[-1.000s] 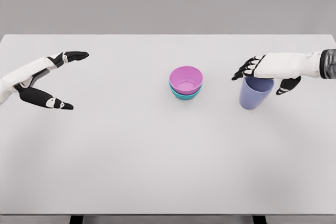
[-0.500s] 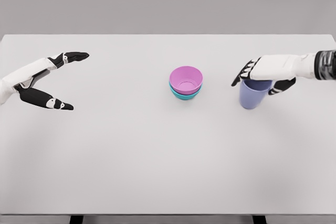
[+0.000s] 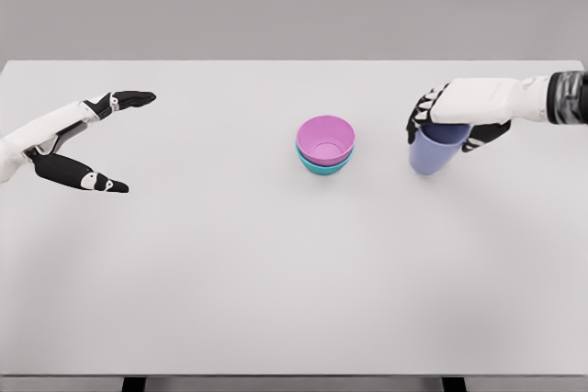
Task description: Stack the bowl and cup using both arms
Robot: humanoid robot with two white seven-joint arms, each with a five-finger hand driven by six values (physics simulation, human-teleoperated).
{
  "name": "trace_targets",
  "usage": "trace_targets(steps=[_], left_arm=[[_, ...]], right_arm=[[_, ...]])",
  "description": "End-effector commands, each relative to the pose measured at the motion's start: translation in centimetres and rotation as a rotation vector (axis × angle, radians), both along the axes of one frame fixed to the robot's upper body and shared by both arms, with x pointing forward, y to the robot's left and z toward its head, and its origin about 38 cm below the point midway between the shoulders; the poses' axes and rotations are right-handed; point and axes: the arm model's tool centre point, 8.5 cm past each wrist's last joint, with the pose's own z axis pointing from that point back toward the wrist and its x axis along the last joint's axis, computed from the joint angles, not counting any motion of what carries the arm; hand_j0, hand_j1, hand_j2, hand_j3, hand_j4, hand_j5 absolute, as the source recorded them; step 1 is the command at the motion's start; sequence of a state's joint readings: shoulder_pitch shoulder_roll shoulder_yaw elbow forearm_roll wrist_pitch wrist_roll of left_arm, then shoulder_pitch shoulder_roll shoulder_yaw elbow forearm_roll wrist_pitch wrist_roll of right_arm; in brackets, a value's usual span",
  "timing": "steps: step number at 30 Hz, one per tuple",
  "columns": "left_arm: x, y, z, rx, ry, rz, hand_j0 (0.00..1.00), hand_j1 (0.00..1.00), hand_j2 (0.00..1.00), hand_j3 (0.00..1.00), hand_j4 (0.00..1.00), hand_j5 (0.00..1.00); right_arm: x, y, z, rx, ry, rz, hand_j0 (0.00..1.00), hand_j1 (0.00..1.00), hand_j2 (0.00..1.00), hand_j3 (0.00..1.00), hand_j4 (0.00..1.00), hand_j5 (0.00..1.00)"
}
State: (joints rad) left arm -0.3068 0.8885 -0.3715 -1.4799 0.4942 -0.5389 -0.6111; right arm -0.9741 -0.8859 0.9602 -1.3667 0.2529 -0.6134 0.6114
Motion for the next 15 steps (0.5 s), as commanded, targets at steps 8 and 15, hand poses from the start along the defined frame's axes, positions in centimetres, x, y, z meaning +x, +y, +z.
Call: trace_targets(steps=[8,15], left_arm=[[0.0,0.0,0.1,-0.008,0.002,0.002,1.0,1.0,1.0,1.0,1.0,1.0],[0.0,0.0,0.1,-0.006,0.002,0.002,1.0,1.0,1.0,1.0,1.0,1.0]], right_arm=[[1.0,2.5,4.4,0.077,-0.075,0.049,0.63,0.63,0.63,0.63,0.63,0.63],[1.6,6.3,6.0,0.167,-0.101,0.115,0.63,0.63,0.63,0.63,0.63,0.63]])
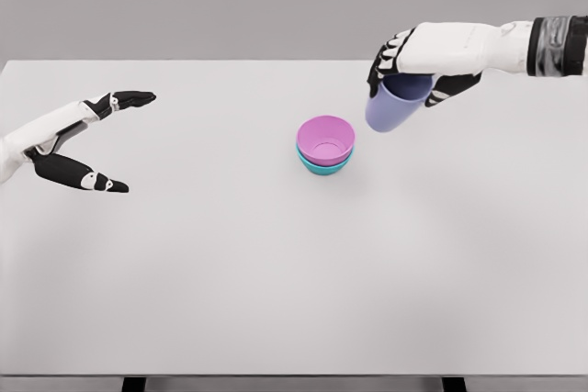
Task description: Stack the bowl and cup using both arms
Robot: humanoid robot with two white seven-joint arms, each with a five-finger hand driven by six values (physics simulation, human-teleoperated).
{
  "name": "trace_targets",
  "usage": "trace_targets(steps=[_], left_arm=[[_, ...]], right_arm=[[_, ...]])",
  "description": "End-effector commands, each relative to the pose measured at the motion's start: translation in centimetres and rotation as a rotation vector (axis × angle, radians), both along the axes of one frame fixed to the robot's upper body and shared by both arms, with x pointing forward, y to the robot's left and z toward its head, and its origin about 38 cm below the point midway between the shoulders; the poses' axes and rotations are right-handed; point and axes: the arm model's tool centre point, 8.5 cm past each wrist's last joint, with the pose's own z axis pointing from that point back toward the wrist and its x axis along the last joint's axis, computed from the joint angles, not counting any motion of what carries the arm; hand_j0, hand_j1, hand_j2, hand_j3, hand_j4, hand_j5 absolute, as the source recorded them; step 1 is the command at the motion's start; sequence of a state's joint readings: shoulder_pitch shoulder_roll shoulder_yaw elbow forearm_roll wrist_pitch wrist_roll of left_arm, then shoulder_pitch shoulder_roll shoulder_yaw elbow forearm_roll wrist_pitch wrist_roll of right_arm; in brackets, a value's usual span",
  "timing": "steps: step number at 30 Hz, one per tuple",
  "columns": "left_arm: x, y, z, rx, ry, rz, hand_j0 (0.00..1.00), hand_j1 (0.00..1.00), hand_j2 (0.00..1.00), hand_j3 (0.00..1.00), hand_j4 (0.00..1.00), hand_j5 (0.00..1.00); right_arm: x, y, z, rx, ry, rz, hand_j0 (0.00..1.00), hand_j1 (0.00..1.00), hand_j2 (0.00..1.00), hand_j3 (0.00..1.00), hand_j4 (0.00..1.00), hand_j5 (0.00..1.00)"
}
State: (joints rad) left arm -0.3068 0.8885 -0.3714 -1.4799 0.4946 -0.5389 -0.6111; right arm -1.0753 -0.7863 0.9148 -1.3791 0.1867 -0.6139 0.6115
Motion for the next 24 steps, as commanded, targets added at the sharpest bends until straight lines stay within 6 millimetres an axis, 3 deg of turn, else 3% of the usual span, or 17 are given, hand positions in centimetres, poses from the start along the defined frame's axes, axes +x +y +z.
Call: trace_targets(steps=[1,11,19,24], left_arm=[[0.0,0.0,0.1,-0.006,0.002,0.002,1.0,1.0,1.0,1.0,1.0,1.0],[0.0,0.0,0.1,-0.007,0.003,0.002,1.0,1.0,1.0,1.0,1.0,1.0],[0.0,0.0,0.1,-0.007,0.003,0.002,1.0,1.0,1.0,1.0,1.0,1.0],[0.0,0.0,0.1,-0.007,0.003,0.002,1.0,1.0,1.0,1.0,1.0,1.0]], right_arm=[[0.2,1.7,0.1,0.033,0.004,0.03,0.63,0.63,0.63,0.63,0.63,0.63],[0.1,7.8,-0.2,0.073,0.005,0.147,0.63,0.63,0.63,0.63,0.63,0.63],[1.1,8.0,-1.2,0.077,0.034,0.121,0.63,0.63,0.63,0.63,0.63,0.63],[1.7,8.0,-2.8,0.048,0.066,0.1,0.64,0.64,0.64,0.64,0.64,0.64]])
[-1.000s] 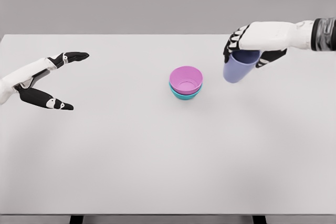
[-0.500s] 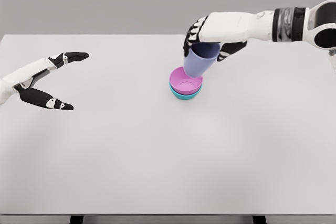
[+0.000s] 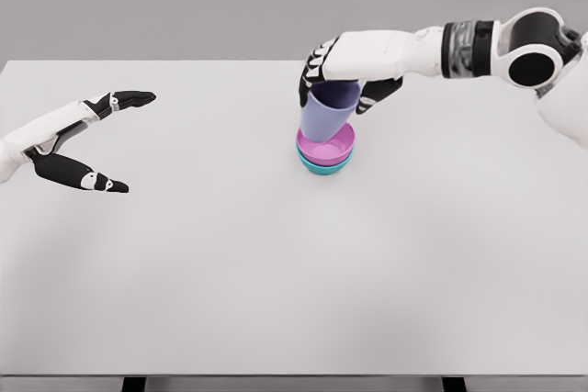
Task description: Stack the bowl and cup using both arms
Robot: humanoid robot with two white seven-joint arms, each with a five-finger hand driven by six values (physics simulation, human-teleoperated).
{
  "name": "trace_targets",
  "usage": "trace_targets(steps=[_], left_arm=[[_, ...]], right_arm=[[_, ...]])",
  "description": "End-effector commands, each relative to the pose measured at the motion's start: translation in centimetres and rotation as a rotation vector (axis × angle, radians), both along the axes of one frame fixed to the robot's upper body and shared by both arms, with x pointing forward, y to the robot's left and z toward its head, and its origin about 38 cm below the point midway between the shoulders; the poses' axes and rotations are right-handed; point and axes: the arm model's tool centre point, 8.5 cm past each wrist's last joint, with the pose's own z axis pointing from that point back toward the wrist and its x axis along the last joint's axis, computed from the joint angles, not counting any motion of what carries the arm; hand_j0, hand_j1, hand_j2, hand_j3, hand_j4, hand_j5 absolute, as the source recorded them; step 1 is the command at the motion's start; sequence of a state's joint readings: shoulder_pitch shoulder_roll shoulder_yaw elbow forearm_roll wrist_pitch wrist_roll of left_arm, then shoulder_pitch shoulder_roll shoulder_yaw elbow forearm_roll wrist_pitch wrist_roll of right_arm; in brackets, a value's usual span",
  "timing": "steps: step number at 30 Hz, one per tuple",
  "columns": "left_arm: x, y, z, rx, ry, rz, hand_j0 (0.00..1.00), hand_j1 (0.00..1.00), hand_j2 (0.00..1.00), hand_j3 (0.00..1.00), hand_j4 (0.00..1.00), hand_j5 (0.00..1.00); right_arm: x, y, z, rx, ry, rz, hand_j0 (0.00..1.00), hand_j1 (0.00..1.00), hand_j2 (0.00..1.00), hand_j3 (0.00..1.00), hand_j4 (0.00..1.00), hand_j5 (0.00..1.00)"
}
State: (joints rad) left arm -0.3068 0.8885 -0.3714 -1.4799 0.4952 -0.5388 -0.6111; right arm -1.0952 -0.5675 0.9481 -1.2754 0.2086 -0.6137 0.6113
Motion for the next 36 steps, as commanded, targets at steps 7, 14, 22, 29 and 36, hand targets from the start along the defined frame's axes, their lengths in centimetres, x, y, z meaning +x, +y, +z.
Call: trace_targets(steps=[7,14,22,29,36], left_arm=[[0.0,0.0,0.0,-0.007,0.003,0.001,1.0,1.0,1.0,1.0,1.0,1.0],[0.0,0.0,0.0,-0.006,0.004,0.001,1.0,1.0,1.0,1.0,1.0,1.0],[0.0,0.0,0.1,-0.007,0.002,0.0,1.0,1.0,1.0,1.0,1.0,1.0],[0.0,0.0,0.0,-0.005,0.005,-0.001,1.0,1.0,1.0,1.0,1.0,1.0],[0.0,0.0,0.0,-0.004,0.007,0.003,1.0,1.0,1.0,1.0,1.0,1.0]], right_arm=[[0.0,0.2,-1.5,-0.028,0.03,0.0,0.64,0.64,0.64,0.64,0.64,0.64],[0.0,0.2,-1.9,-0.091,-0.01,-0.001,0.99,0.99,0.99,0.99,0.99,0.99],[-0.6,0.3,-0.9,-0.088,-0.039,0.02,1.0,1.0,1.0,1.0,1.0,1.0],[-2.4,-7.4,4.6,-0.082,-0.158,-0.083,1.0,1.0,1.0,1.0,1.0,1.0],[-5.4,-21.9,0.2,-0.101,-0.009,-0.406,1.0,1.0,1.0,1.0,1.0,1.0]])
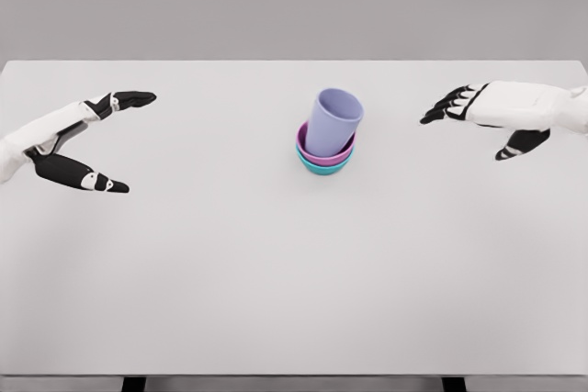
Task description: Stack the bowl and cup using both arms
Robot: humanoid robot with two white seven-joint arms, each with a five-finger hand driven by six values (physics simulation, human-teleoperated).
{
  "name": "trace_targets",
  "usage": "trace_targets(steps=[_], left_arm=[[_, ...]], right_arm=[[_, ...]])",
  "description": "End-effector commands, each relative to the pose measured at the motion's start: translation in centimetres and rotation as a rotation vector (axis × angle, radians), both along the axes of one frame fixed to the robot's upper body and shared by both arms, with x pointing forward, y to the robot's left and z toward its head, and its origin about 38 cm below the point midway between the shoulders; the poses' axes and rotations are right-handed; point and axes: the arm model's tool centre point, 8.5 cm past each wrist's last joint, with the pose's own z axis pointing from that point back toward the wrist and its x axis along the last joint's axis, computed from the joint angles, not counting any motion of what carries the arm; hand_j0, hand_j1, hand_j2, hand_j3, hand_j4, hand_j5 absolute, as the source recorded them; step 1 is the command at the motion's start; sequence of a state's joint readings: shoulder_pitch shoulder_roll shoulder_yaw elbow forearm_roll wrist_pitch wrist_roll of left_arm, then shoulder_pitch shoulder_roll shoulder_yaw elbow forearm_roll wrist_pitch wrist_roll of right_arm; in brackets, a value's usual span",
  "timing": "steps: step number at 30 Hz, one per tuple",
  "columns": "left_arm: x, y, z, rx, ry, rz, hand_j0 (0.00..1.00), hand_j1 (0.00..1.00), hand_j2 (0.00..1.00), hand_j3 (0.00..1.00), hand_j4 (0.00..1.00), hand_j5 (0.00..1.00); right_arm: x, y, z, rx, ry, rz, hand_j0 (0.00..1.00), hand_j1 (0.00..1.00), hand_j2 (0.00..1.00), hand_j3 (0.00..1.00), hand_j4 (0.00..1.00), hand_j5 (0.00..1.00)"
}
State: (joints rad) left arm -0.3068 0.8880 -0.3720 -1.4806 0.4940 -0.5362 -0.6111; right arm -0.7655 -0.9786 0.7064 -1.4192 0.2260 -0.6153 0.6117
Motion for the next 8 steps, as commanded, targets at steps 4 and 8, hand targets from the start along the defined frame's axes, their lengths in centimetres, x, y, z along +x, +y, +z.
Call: trace_targets(steps=[4,8], left_arm=[[0.0,-0.02,0.04,-0.009,0.003,0.0,1.0,1.0,1.0,1.0,1.0,1.0],[0.01,-0.02,0.02,-0.007,0.004,0.001,1.0,1.0,1.0,1.0,1.0,1.0]], right_arm=[[-0.06,-3.98,3.14,0.007,-0.057,-0.1,1.0,1.0,1.0,1.0,1.0,1.0],[-0.24,-4.1,2.39,0.004,-0.04,-0.103,1.0,1.0,1.0,1.0,1.0,1.0]])
